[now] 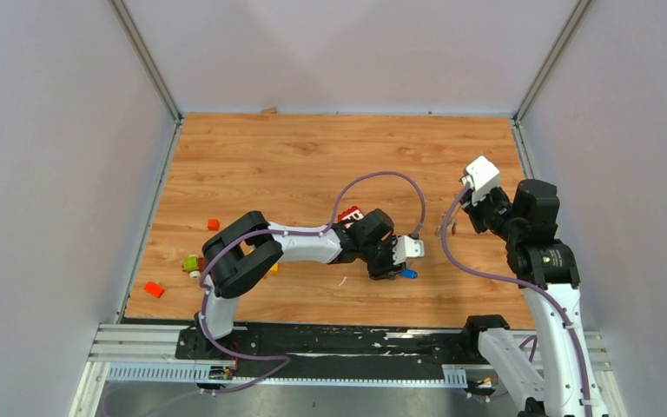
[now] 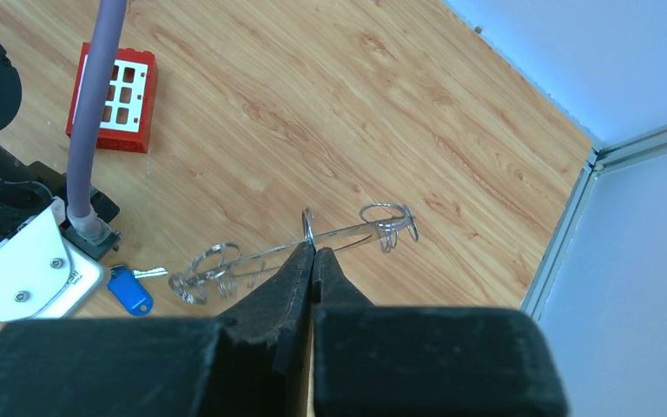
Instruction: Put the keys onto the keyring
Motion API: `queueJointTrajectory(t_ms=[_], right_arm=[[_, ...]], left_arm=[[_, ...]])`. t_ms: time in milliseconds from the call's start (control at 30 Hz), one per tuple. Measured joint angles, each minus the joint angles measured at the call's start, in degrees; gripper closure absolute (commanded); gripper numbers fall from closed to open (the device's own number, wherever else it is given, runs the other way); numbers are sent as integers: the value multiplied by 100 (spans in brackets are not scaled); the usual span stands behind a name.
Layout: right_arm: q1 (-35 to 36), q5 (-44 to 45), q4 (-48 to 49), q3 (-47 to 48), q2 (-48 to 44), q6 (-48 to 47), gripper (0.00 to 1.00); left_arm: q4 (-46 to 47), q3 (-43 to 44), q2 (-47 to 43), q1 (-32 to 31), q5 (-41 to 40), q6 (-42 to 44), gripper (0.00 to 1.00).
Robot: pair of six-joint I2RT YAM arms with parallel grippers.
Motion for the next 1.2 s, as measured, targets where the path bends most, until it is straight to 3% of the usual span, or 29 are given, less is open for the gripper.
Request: queueJointTrajectory(t_ms=[300,933,1133,1200], right_arm=[[-26,0,-7,-107,-61,20,100],[-50,0,-37,-267,-195,17,100],[-52,-11,-42,-310,-195,17,100],[-52,-22,-42,-310,-195,17,100]], left_arm=[[188,55,94,-15,-39,-238,57],[251,122,175,-15,39,-348,86],[247,122,175,-15,50,-339,100],[243,122,175,-15,55,-323,100]])
